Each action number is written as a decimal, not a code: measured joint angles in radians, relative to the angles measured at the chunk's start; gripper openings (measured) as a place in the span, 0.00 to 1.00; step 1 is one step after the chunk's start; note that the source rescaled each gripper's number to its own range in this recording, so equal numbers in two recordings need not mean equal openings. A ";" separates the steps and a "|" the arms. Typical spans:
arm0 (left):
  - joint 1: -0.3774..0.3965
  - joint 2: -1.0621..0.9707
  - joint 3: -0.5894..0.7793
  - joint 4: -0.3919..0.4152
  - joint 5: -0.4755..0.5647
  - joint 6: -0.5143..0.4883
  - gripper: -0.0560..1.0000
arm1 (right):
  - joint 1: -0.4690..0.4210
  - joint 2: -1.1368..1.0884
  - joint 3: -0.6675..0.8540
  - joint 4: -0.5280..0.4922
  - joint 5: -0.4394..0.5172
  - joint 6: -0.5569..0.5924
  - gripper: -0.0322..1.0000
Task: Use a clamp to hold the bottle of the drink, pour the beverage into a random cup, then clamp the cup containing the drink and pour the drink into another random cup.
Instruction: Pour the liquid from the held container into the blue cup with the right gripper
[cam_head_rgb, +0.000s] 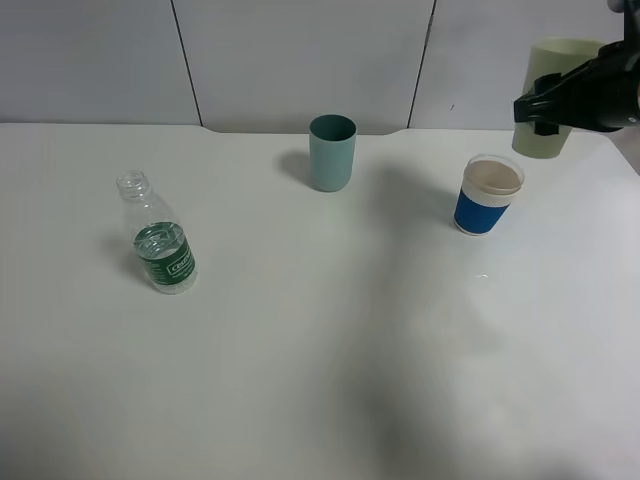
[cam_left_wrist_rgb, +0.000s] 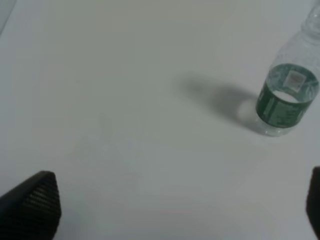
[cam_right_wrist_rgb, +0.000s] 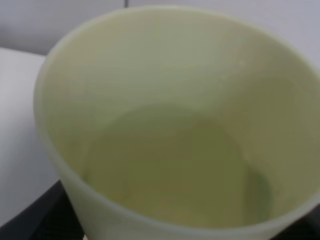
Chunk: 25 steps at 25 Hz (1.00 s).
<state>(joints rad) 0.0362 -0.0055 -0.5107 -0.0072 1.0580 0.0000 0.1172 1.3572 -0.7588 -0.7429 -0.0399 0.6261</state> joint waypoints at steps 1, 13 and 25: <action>0.000 0.000 0.000 0.000 0.000 0.000 1.00 | 0.000 0.000 -0.004 -0.081 0.026 0.067 0.06; 0.000 0.000 0.000 0.000 0.000 0.000 1.00 | -0.002 0.000 -0.004 -0.819 0.272 0.666 0.06; 0.000 0.000 0.000 0.000 0.000 0.000 1.00 | -0.002 0.002 0.014 -0.981 0.412 0.785 0.06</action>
<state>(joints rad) 0.0362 -0.0055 -0.5107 -0.0072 1.0580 0.0000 0.1152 1.3596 -0.7444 -1.7239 0.3720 1.4109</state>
